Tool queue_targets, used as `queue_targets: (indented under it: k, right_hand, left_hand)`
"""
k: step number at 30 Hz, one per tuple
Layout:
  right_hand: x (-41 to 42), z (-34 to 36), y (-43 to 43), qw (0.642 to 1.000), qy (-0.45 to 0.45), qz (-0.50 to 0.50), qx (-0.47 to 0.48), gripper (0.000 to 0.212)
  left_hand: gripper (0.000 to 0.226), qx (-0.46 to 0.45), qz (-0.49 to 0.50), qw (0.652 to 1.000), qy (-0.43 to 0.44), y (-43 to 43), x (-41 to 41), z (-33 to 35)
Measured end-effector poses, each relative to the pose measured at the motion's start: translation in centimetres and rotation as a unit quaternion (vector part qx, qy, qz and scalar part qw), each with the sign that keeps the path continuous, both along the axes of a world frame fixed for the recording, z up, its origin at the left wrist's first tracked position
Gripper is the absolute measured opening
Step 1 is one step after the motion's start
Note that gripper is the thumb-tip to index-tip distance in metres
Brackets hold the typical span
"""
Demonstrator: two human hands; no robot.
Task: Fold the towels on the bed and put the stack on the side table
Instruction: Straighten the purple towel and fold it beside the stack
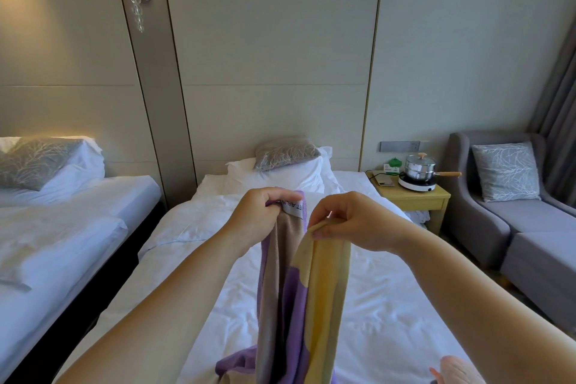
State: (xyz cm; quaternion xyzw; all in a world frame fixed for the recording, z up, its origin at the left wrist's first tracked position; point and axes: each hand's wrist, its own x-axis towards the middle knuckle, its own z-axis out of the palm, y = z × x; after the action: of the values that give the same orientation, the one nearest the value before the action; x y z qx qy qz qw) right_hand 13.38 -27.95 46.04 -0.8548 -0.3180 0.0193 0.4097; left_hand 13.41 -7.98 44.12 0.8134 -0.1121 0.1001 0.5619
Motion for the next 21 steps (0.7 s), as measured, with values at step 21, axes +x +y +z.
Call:
queue_targets:
  k: [21]
  right_hand:
    - [1.0,-2.3,-0.5,0.967,0.12,-0.022,0.225,0.013]
  left_hand:
    - [0.007,0.004,-0.13,0.991,-0.011,0.2,-1.8,0.1]
